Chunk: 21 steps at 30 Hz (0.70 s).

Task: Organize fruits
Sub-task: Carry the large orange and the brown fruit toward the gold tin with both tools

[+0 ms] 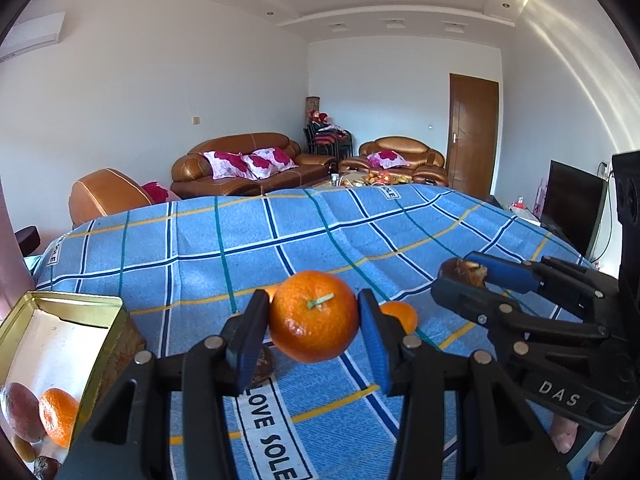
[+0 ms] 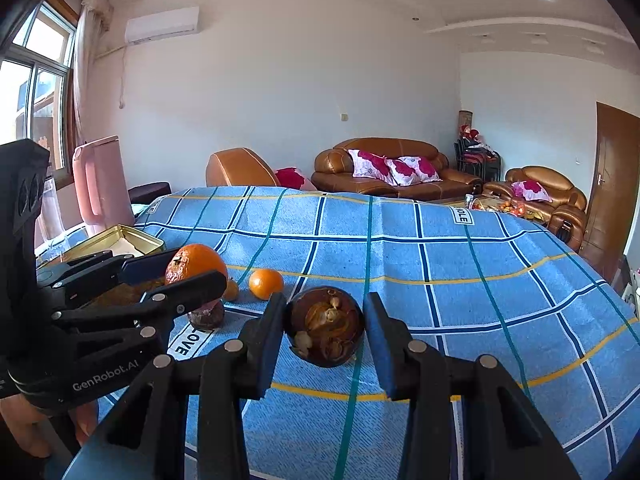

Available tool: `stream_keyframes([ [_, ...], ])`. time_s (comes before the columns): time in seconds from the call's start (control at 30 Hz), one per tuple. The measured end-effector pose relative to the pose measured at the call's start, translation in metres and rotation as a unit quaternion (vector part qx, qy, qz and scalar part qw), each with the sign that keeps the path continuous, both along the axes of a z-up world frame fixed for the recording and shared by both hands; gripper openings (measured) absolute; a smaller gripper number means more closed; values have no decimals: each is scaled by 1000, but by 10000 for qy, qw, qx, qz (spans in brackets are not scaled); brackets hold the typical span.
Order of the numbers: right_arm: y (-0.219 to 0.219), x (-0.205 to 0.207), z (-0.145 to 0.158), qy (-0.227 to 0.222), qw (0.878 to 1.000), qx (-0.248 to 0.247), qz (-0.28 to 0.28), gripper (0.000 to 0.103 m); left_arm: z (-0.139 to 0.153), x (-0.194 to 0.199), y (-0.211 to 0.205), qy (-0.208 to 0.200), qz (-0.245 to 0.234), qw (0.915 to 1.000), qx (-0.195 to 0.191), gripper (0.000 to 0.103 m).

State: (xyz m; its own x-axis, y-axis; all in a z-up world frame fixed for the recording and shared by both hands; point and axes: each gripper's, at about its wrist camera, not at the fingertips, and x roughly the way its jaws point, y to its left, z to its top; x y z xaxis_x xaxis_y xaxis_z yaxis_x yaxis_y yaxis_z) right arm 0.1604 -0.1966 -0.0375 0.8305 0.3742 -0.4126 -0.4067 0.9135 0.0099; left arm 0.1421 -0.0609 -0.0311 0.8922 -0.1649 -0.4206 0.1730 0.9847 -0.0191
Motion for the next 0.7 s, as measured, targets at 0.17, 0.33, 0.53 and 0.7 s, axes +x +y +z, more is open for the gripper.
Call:
stream_keyframes([
  [0.17, -1, -5, 1, -111, 9999, 24, 50, 42, 1, -4, 1, -78, 12, 10000, -18, 47],
  [0.33, -3, -8, 2, -203, 9997, 69, 73, 42, 2, -7, 2, -148, 19, 9999, -31, 47],
  [0.53, -6, -13, 3, -328, 9993, 122, 133, 42, 4, -13, 4, -277, 49, 9996, -61, 47],
  [0.7, -5, -15, 5, -406, 9989, 152, 196, 42, 5, -18, 5, -369, 96, 9992, -76, 47],
])
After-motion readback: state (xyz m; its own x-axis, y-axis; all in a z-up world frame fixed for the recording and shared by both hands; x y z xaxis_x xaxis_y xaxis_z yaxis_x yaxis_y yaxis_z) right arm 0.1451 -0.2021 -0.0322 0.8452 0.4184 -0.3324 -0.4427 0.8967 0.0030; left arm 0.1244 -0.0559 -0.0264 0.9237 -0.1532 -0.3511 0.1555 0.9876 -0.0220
